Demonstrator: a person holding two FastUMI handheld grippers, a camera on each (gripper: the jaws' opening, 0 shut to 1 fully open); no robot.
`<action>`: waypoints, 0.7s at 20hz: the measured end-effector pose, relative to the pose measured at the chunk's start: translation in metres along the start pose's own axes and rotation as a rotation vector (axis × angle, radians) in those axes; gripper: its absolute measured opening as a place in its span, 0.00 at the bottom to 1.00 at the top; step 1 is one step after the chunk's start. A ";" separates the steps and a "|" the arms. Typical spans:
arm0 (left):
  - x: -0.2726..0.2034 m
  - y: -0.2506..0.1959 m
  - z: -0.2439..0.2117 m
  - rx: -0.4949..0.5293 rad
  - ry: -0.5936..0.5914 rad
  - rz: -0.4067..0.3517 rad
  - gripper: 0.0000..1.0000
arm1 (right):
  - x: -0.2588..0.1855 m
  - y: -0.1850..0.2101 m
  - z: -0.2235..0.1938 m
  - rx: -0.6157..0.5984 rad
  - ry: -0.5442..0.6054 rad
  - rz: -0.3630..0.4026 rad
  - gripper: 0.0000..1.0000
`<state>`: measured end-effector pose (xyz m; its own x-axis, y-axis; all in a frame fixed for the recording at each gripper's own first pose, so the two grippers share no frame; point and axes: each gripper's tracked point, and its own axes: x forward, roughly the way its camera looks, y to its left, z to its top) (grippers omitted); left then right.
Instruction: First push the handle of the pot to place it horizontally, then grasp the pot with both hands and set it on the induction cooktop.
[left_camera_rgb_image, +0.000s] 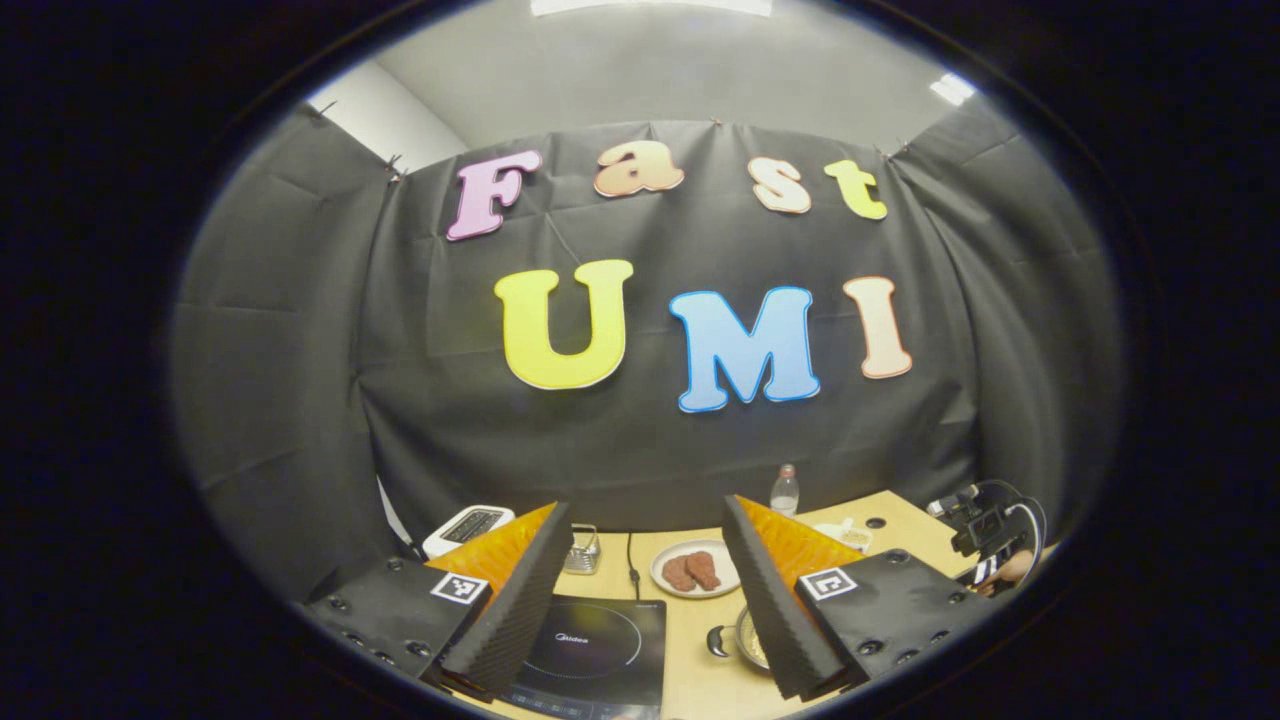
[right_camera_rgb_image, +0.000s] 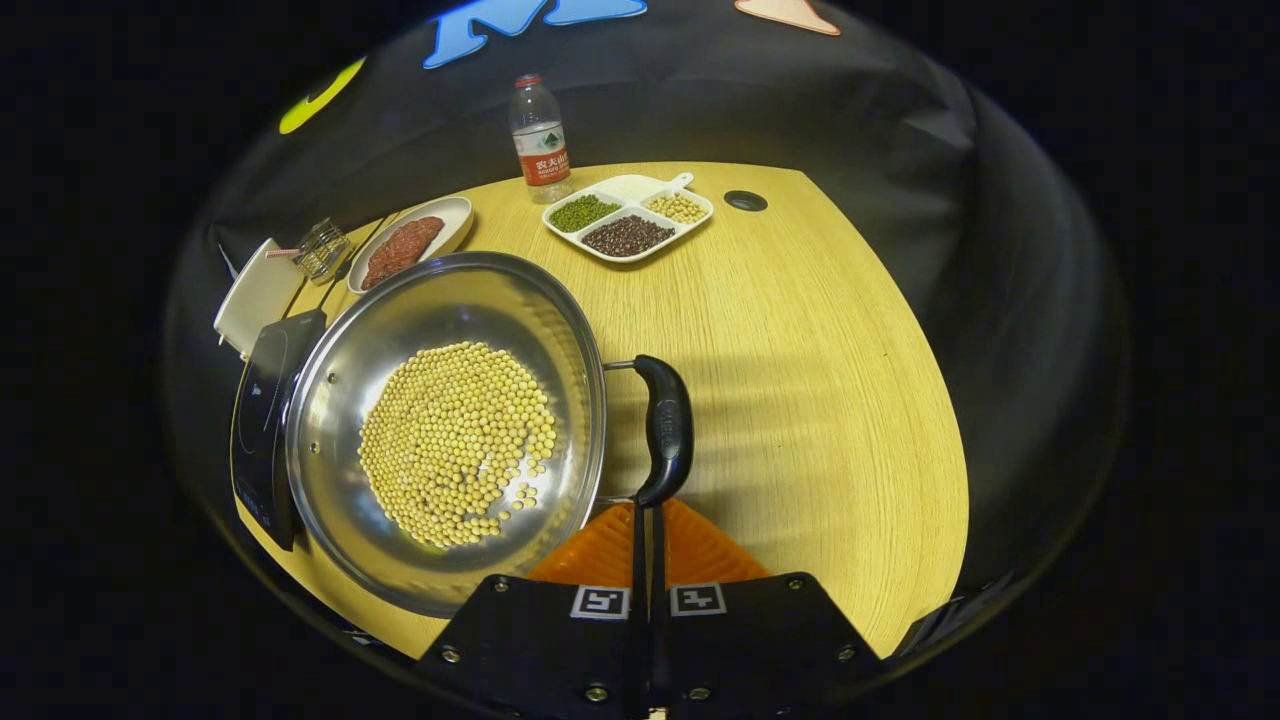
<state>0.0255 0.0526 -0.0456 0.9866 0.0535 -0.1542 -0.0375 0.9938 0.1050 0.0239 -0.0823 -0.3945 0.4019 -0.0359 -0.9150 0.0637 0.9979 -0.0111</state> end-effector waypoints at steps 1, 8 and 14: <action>0.002 -0.002 -0.003 -0.004 0.005 0.000 0.98 | -0.002 -0.001 -0.002 -0.002 -0.006 0.001 0.01; 0.017 -0.033 -0.025 -0.037 0.055 -0.015 1.00 | -0.052 -0.022 0.013 -0.056 -0.185 -0.008 0.01; 0.037 -0.077 -0.068 -0.058 0.151 -0.082 0.99 | -0.079 -0.012 0.037 -0.095 -0.343 0.077 0.60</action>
<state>0.0537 -0.0155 -0.1266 0.9518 -0.0178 -0.3062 0.0284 0.9991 0.0302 0.0252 -0.0930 -0.3070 0.6865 0.0397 -0.7260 -0.0577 0.9983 0.0001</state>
